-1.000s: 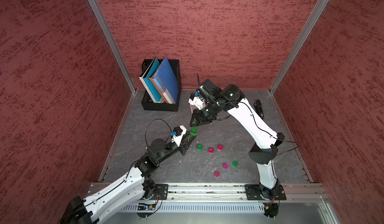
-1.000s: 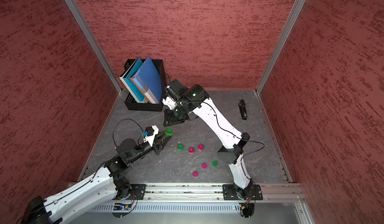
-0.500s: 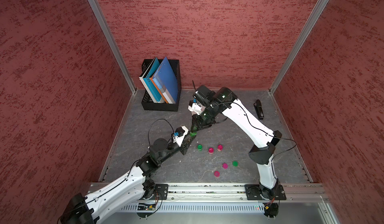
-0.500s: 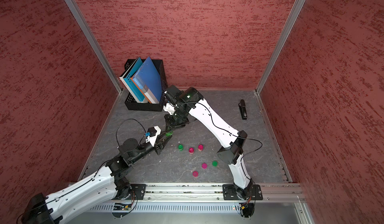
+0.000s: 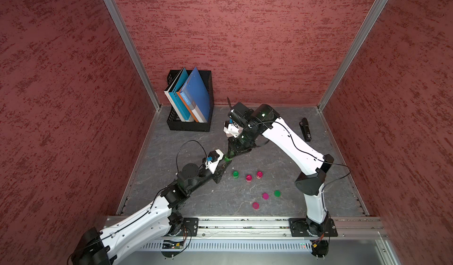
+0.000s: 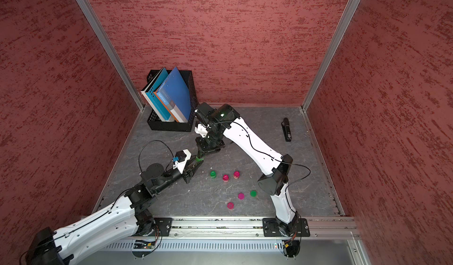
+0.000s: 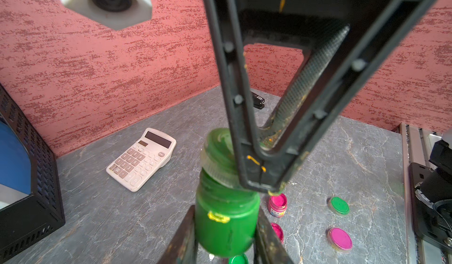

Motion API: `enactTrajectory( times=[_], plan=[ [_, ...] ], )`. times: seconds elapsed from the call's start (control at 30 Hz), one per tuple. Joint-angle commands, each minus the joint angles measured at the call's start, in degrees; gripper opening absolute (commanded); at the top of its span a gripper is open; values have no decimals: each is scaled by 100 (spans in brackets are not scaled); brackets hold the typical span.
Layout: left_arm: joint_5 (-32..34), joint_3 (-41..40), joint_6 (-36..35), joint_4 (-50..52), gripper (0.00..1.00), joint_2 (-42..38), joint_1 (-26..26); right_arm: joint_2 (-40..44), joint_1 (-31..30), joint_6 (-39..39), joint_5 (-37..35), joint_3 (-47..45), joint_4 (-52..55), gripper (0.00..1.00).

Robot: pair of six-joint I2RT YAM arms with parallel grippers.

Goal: Close the paint jar lid
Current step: Close the lid on the paint jar.

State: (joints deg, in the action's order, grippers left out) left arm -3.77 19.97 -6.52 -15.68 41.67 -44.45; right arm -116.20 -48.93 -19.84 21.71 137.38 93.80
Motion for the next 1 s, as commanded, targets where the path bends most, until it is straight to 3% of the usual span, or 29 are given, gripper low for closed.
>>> enactTrajectory(
  times=[0.0,0.5,0.97],
  plan=[
    [69,148,-129,-85,28,-14,-79,115,-20,94,127,20,982,26],
    [483,65,-333,-329,28,-218,-388,115,-12,79,483,-121,1000,27],
    [838,-23,-343,-683,28,-326,-556,278,-3,16,351,-308,956,27]
  ],
)
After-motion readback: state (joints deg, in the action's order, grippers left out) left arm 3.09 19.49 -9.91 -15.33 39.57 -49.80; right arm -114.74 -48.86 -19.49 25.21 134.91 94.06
